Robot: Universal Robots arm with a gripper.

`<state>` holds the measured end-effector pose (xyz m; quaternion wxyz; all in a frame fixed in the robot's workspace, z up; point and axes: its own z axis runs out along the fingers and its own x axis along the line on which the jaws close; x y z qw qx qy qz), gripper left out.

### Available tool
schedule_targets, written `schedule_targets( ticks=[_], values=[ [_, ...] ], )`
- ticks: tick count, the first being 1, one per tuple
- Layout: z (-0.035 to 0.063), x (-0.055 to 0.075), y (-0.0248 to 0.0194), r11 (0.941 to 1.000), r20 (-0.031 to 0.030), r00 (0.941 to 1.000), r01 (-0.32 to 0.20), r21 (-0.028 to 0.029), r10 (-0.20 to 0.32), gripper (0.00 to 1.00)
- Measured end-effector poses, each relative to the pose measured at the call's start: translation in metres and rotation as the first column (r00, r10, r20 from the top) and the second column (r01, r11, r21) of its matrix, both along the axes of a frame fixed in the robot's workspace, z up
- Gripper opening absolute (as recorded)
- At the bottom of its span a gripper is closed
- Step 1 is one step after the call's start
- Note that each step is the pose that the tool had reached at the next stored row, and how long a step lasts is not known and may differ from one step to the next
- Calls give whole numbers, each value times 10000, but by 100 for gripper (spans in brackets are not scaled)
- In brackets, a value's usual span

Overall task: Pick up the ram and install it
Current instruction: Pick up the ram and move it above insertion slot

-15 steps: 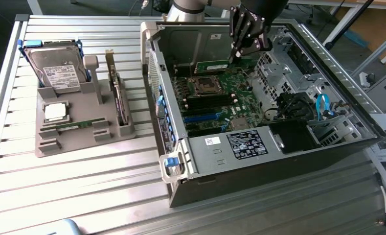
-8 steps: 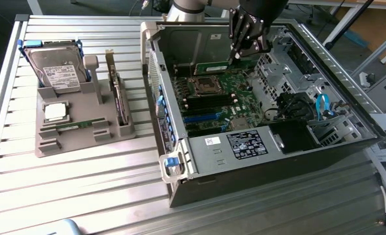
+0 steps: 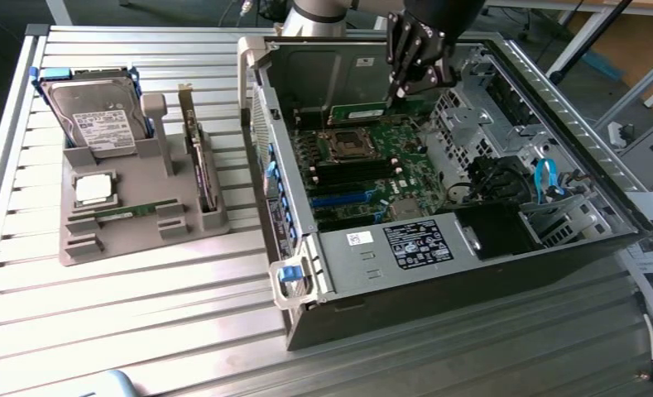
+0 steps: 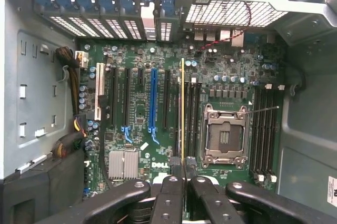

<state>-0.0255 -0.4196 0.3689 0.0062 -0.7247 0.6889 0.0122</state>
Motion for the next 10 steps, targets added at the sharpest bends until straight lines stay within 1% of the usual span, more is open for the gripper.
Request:
schedule_targets(
  ticks=[2, 4, 10],
  values=[
    [0, 0, 23, 10000, 0, 10000, 1, 0, -1, 12],
    [0, 0, 59, 10000, 0, 10000, 0, 0, 0, 12],
    [0, 0, 126, 10000, -1, 10000, 1, -1, -1, 12]
  ],
)
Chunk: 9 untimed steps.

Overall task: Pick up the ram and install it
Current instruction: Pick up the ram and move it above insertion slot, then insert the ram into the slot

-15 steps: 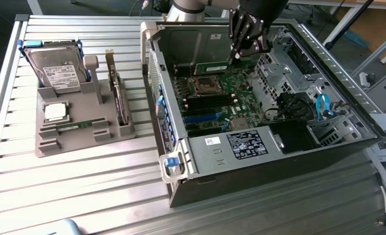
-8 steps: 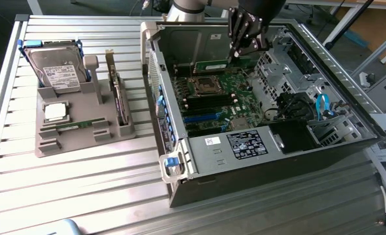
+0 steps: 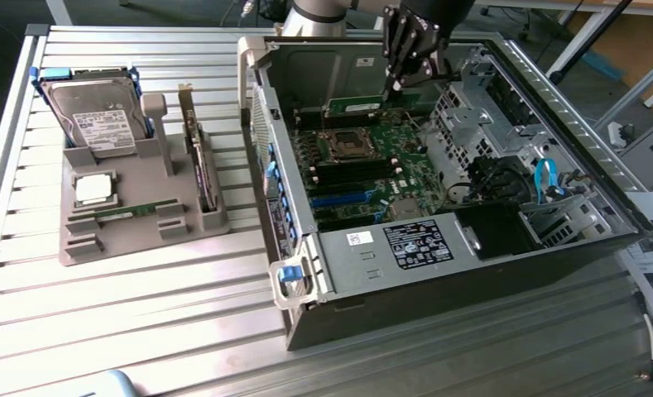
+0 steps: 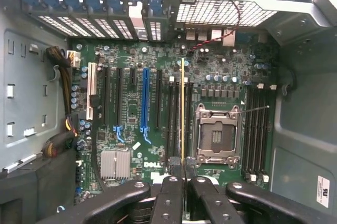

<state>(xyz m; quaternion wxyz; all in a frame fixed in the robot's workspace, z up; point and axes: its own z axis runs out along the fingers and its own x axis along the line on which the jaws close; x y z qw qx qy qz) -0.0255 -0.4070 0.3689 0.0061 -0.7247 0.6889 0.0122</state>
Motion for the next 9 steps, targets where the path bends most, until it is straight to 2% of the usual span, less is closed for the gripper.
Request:
schedule_targets(
  ticks=[9],
  values=[
    [0, 0, 0, 10000, 0, 10000, -1, 0, 1, 12]
  ],
)
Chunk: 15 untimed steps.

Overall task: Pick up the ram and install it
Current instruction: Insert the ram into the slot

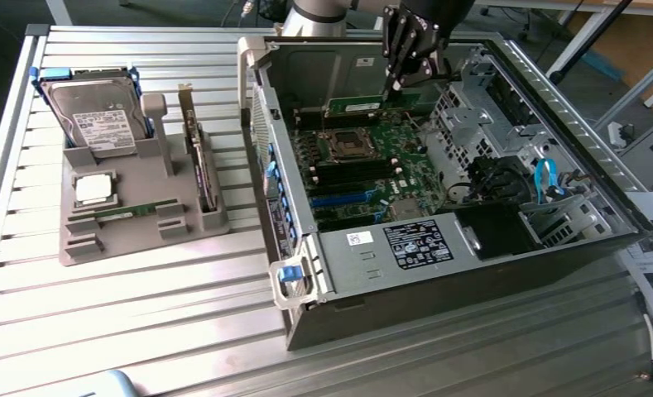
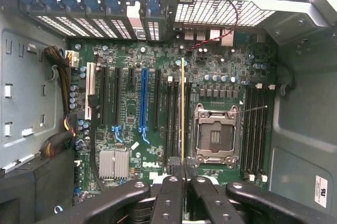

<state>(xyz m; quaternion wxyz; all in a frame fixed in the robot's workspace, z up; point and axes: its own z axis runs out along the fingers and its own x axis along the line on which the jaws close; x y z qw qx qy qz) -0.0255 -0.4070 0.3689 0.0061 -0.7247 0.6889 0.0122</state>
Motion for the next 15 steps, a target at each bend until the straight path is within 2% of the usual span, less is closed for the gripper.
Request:
schedule_targets(
  ticks=[15],
  values=[
    [-3, 9, 0, 9997, 0, 9997, 240, 0, -240, 12]
  ],
)
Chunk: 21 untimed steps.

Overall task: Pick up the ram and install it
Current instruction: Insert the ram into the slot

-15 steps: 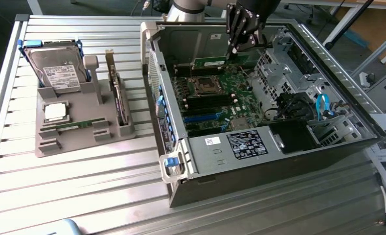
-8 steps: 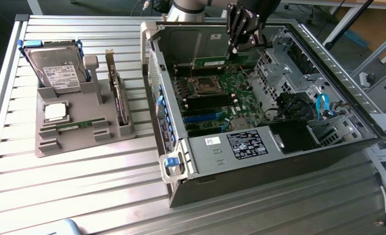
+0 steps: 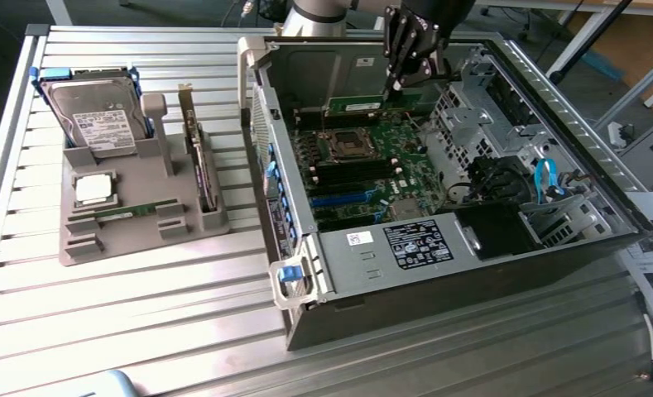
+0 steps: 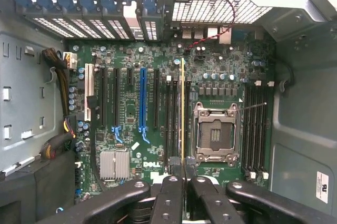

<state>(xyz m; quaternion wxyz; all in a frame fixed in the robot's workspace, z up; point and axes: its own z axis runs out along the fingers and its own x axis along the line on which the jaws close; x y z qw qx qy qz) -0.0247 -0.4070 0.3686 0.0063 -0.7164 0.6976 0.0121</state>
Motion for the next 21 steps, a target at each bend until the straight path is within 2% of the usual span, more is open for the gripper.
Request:
schedule_targets(
  ticks=[10, 21],
  values=[
    [-2, 97, 0, 10000, 0, 10000, 1, 0, -1, 12],
    [-25, 101, 0, 10000, -1, 10000, 26, -1, -26, 12]
  ],
)
